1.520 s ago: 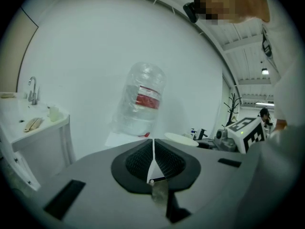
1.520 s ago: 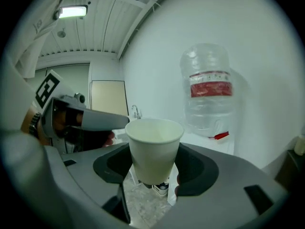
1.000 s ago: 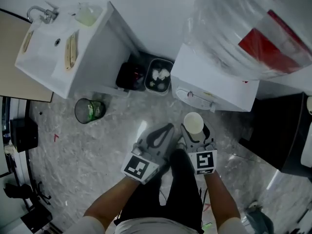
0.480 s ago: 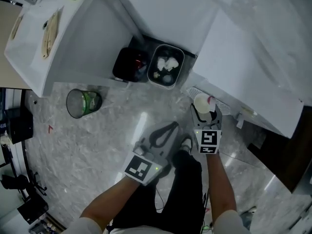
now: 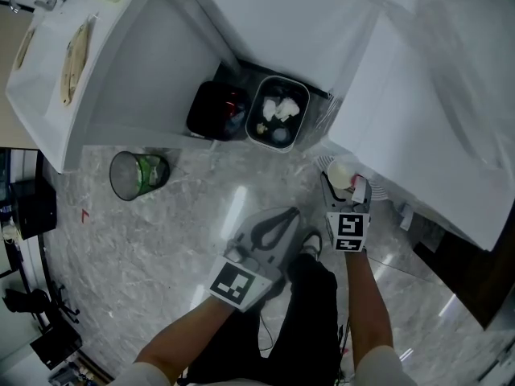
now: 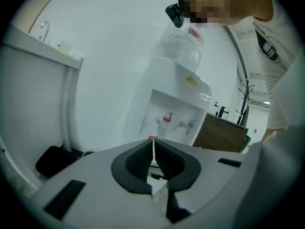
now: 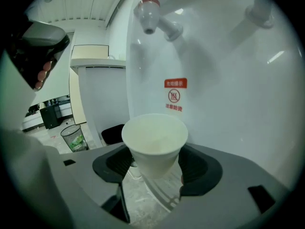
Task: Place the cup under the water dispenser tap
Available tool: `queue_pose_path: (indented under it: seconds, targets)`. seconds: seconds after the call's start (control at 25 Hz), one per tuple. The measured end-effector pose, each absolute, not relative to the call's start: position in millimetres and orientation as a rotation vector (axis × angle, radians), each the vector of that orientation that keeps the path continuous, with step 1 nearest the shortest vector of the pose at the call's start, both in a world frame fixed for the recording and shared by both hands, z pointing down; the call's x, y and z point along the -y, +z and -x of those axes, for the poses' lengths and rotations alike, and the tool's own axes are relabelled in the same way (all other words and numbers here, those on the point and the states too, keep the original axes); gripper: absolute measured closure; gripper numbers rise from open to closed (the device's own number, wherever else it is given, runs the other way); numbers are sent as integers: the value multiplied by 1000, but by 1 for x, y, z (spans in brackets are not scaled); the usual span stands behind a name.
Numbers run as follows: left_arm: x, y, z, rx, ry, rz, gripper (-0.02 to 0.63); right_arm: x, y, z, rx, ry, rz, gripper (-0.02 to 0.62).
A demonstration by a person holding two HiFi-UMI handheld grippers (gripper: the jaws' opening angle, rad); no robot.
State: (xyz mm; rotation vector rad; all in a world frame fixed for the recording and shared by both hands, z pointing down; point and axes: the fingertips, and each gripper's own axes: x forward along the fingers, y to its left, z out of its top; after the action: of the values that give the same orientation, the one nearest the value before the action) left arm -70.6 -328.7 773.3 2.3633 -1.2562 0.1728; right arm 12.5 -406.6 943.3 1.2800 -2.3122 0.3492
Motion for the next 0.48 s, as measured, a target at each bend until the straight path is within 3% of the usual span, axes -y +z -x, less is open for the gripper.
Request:
queue_pose_path:
  seconds: [0.48]
  targets:
    - [317,763,68,1242,189,-2322,589,393,941,-17,2273,416,-1191,267]
